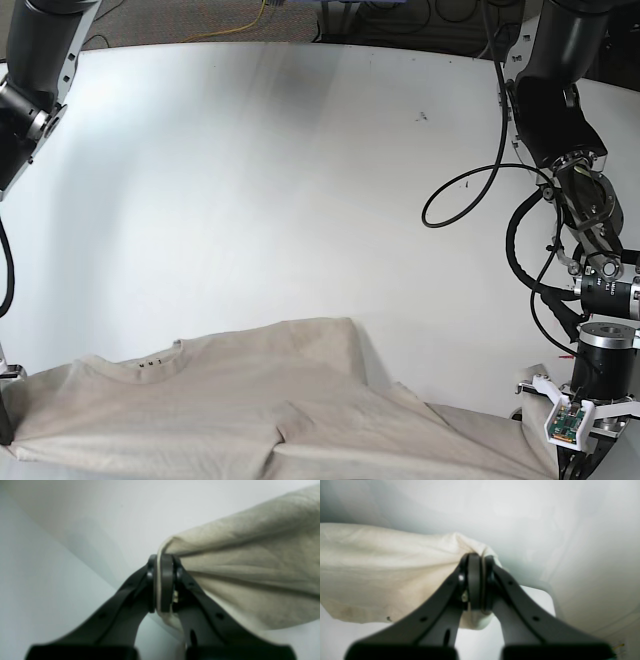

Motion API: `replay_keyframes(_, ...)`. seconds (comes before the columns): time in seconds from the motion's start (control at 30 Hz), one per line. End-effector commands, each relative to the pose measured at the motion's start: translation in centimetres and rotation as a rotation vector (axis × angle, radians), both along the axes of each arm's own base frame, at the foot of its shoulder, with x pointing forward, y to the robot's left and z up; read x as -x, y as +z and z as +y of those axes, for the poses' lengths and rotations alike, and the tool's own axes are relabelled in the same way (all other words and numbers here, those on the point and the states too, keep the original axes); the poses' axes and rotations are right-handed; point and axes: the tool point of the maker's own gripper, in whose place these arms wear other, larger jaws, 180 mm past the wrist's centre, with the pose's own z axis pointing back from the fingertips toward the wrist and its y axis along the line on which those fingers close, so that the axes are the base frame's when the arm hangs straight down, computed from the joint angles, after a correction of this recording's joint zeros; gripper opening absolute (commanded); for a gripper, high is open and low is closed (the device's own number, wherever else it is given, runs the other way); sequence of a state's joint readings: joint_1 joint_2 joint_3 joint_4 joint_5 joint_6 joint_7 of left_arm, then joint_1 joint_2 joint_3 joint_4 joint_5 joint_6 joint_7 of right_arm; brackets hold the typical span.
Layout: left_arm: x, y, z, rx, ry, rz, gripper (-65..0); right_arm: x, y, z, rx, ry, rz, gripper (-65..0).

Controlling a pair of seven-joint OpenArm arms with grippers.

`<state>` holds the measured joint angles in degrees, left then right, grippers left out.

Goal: Layout the t-shirt on the table in an organized manner, then fold the t-shirt properly
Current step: 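Lift the shirt with both grippers and stretch it between them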

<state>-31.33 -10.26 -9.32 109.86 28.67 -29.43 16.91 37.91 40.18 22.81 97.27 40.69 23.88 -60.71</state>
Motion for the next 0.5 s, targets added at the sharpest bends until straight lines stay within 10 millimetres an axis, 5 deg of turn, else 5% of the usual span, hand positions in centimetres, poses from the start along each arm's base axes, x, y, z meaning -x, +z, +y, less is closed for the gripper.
replay_keyframes(0.0, 0.7, 2.3, -0.1, 0.008, -0.013, -0.077, -65.0, 0.8, 3.1, -0.2, 0.018, 0.004, -0.085, -65.0)
replay_keyframes(0.47, 1.4, -4.3, 0.5, 0.015, 0.002, 0.069, -65.0, 4.2, -1.3, 0.5, 0.049, 0.003, 0.013, -65.0)
